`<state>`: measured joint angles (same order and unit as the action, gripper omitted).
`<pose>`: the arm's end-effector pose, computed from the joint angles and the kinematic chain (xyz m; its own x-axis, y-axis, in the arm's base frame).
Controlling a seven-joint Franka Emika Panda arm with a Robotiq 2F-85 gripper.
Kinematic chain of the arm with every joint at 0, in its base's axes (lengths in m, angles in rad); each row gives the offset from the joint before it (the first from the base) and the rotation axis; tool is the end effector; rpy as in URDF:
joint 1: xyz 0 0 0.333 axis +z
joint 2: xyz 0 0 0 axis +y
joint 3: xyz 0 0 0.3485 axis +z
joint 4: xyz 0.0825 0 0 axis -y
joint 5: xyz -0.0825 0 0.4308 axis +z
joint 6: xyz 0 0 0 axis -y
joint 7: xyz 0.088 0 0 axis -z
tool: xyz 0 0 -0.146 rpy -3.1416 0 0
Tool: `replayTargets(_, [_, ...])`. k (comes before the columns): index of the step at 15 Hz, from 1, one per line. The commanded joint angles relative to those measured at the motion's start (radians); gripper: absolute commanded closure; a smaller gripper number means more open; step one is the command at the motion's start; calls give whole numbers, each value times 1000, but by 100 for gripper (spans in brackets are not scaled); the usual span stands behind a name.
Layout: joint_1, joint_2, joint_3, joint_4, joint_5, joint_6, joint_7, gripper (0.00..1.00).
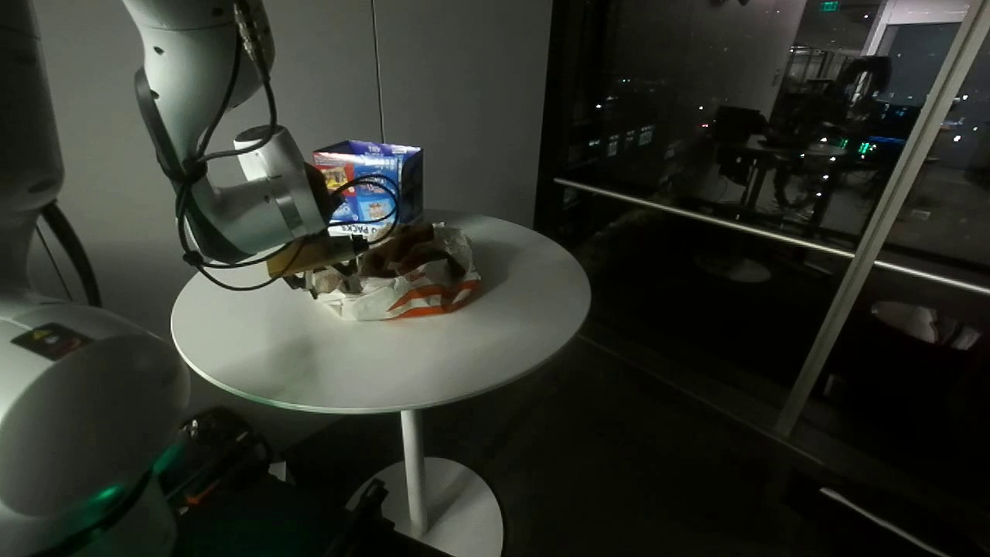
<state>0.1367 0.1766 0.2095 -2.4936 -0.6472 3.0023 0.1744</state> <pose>0.4847 0.2210 0.2033 0.6504 0.6985 0.2985 0.6738 -0.7120 0.1977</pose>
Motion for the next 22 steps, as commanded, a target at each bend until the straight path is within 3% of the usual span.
replayTargets(1, [-7,-66,6,0,10,-23,-14,66])
replayTargets(4, [-5,-82,-1,2,4,-33,-10,87])
replayTargets(5, [-8,-83,6,0,23,-42,-26,89])
replayTargets(6, [-11,-82,13,-1,41,-57,-43,81])
replayTargets(7, [-11,-79,16,0,54,-72,-47,58])
replayTargets(9, [-16,-66,27,2,104,-86,-86,53])
replayTargets(11, [-16,-62,30,7,140,-105,-116,37])
replayTargets(12, [-15,-64,28,8,145,-107,-125,69])
replayTargets(13, [-13,-67,26,8,148,-110,-129,76])
replayTargets(14, [-10,-71,19,9,137,-110,-127,76])
replayTargets(16, [-9,-73,15,9,129,-107,-122,89])
replayTargets(18, [-8,-75,8,10,119,-105,-112,93])
replayTargets(22, [-11,-86,12,1,145,-99,-121,88])
